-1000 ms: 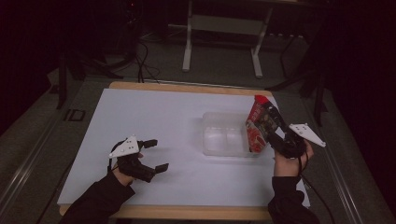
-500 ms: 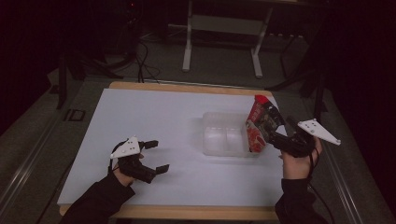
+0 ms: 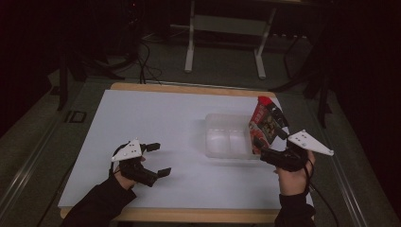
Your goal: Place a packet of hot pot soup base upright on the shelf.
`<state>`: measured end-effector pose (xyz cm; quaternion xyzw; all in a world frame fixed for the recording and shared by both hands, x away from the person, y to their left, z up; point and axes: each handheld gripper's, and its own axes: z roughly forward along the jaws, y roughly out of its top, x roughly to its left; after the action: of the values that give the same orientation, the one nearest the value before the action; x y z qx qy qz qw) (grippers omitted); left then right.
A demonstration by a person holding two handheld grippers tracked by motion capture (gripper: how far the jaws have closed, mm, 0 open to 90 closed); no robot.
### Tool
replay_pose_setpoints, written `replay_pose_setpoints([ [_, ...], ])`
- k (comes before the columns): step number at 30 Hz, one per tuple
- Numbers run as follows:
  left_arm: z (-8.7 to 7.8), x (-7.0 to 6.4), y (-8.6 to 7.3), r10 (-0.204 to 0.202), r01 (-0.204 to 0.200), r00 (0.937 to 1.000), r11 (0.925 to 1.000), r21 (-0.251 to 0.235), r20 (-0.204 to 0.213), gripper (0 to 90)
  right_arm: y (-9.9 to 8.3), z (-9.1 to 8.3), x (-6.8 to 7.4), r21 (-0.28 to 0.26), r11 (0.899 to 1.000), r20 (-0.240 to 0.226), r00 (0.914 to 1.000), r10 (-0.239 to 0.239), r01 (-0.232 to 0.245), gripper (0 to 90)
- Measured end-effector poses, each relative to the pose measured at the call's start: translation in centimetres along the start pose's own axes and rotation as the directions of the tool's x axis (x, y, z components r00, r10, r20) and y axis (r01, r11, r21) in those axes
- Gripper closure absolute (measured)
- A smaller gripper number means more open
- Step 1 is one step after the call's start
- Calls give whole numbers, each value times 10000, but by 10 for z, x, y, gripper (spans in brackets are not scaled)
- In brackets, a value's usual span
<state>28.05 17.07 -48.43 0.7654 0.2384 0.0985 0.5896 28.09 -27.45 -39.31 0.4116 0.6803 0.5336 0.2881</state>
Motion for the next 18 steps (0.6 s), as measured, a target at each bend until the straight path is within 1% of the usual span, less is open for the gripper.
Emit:
replay_pose_setpoints([
  [1, 0, 0, 0, 1, -1, 10000, 10000, -5, -3, 6, -2, 0, 2, 53, 10000, -83, 10000, -55, 56, 136],
  [2, 0, 0, 0, 5, -5, 10000, 10000, 2, -7, 6, -5, 1, 4, 92, 9999, -373, 9992, -110, 113, 136],
  [3, 0, 0, 0, 1, -1, 10000, 10000, 9, -5, 6, -7, 2, 5, 160, 9998, -542, 9984, -141, 150, 136],
  [5, 0, 0, 0, 5, -5, 10000, 10000, 1, 6, 6, -9, 2, 7, 225, 9995, -600, 9979, -229, 243, 136],
  [6, 0, -1, 0, 11, -11, 10000, 10000, -5, 16, 5, -17, 4, 12, 344, 9979, -1074, 9929, -505, 544, 136],
  [8, 0, -1, 0, 15, -15, 10000, 10000, 2, 20, 6, -19, 5, 14, 434, 9974, -1167, 9918, -513, 567, 135],
  [9, 0, -1, 0, 52, -53, 10000, 10000, 23, 18, 6, -21, 6, 14, 471, 9974, -1358, 9896, -484, 553, 133],
  [11, -1, -1, -1, 72, -72, 10000, 10000, 24, 17, 6, -26, 7, 16, 584, 9965, -1412, 9887, -514, 602, 133],
  [13, -1, -2, -1, 105, -105, 9999, 9999, 23, 6, 6, -31, 8, 18, 638, 9958, -1679, 9843, -542, 657, 133],
  [14, -1, -2, -1, 119, -119, 9999, 9999, 24, 9, 6, -36, 8, 19, 696, 9950, -1891, 9802, -580, 723, 133],
  [15, -1, -2, -1, 130, -130, 9999, 9999, 34, 7, 6, -36, 8, 19, 696, 9950, -1891, 9802, -580, 723, 133],
  [16, -1, -2, -1, 153, -153, 9999, 9999, 17, 11, 5, -40, 8, 21, 686, 9945, -2000, 9777, -638, 789, 133],
  [18, -1, -2, -1, 177, -177, 9998, 9998, 1, 34, 6, -42, 8, 21, 725, 9946, -2064, 9767, -584, 748, 134],
])
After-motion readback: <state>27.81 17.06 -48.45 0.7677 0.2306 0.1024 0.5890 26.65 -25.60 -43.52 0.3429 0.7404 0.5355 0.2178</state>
